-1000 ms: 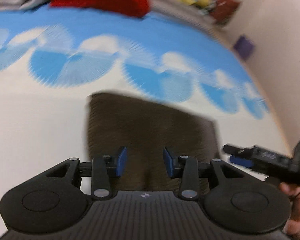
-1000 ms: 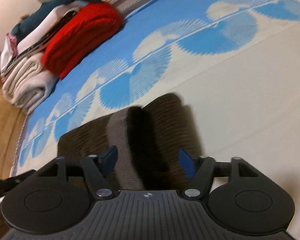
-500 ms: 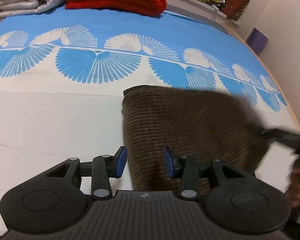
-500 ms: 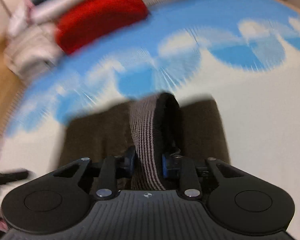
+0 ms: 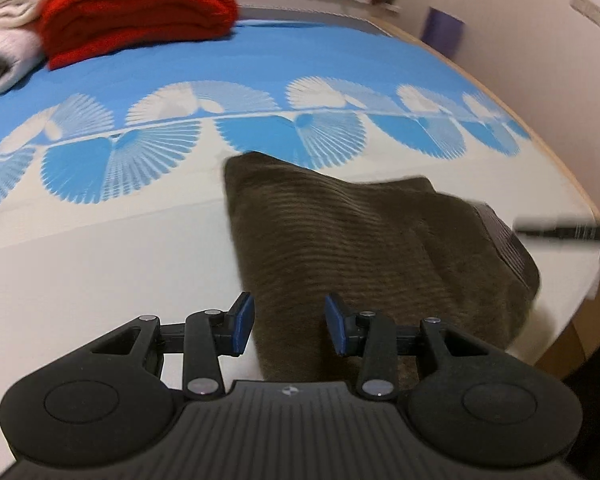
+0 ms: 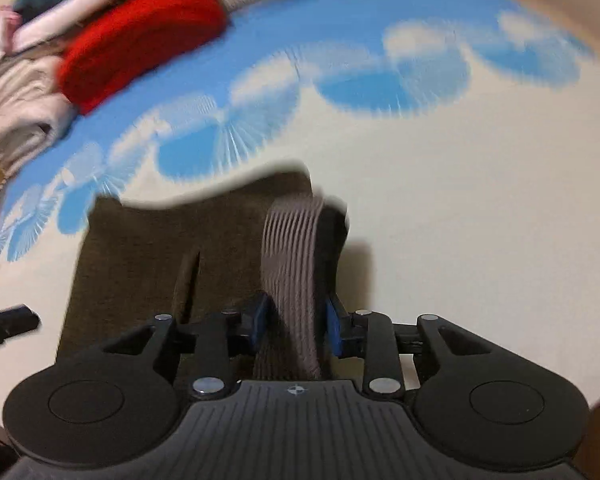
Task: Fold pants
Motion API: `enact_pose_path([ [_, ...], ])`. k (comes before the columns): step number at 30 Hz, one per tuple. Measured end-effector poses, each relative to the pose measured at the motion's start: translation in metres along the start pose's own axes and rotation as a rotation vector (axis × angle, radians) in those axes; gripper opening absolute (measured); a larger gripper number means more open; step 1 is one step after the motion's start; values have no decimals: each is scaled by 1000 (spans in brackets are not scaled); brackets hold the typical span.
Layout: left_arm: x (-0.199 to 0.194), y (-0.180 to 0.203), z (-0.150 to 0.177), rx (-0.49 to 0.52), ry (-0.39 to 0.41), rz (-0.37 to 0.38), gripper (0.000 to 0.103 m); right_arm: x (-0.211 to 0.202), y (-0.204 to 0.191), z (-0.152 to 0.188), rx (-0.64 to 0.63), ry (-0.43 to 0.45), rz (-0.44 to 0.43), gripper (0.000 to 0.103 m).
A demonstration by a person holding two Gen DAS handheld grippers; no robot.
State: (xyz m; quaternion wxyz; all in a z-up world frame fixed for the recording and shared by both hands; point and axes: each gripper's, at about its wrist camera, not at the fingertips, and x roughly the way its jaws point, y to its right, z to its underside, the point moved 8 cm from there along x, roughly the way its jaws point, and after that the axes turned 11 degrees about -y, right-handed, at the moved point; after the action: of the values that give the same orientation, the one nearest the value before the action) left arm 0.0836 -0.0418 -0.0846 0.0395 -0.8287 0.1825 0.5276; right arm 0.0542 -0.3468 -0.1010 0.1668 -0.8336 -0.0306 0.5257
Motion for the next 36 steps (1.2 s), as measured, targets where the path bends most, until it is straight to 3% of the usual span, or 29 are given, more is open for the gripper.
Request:
enact_pose_path([
  [2, 5, 9, 6, 53, -18, 23, 40, -22, -4, -11, -60, 137, 23, 33],
  [3, 13, 13, 14, 95, -58, 14, 34, -28, -9, -13, -83, 174, 15, 33],
  [5, 46, 10, 37, 161, -209, -70, 34, -32, -19, -15, -140, 199, -62, 34],
  [6, 58, 5, 45, 173, -244, -131, 34, -28, -27, -12, -180, 177, -111, 34],
  [8, 60, 1, 43, 169, -246, -156, 34, -3, -38, 4, -284, 33, -142, 32],
  [9, 58, -1, 40, 135, -250, -123, 34, 18, -34, 16, -322, -72, -88, 31],
  [11, 53, -3, 35, 83, -258, -101, 34, 43, -21, 30, -369, -157, 38, 25],
  [14, 39, -6, 16, 88, -242, -124, 34, 36, -17, 23, -351, -118, -22, 25],
  [20, 8, -8, -68, 83, -70, -42, 33, 31, -9, 28, -341, -115, -66, 25],
  [24, 29, -2, -100, 118, 0, 8, 9, 40, -25, 38, -416, -114, -32, 25],
  [26, 60, -7, -97, 116, -34, 30, 7, 37, -25, 42, -434, -113, -32, 25],
  [29, 116, -23, -82, 158, -167, -84, 6, 38, -21, 41, -420, -120, -56, 24],
  [34, 107, -32, -90, 23, -176, -37, 6, 36, -15, 34, -382, -116, -108, 19],
  [35, 105, -33, -93, -12, -173, -14, 10, 33, -12, 29, -345, -105, -145, 22],
  [36, 102, -35, -94, -44, -166, 9, 23, 29, -9, 24, -301, -90, -179, 23],
])
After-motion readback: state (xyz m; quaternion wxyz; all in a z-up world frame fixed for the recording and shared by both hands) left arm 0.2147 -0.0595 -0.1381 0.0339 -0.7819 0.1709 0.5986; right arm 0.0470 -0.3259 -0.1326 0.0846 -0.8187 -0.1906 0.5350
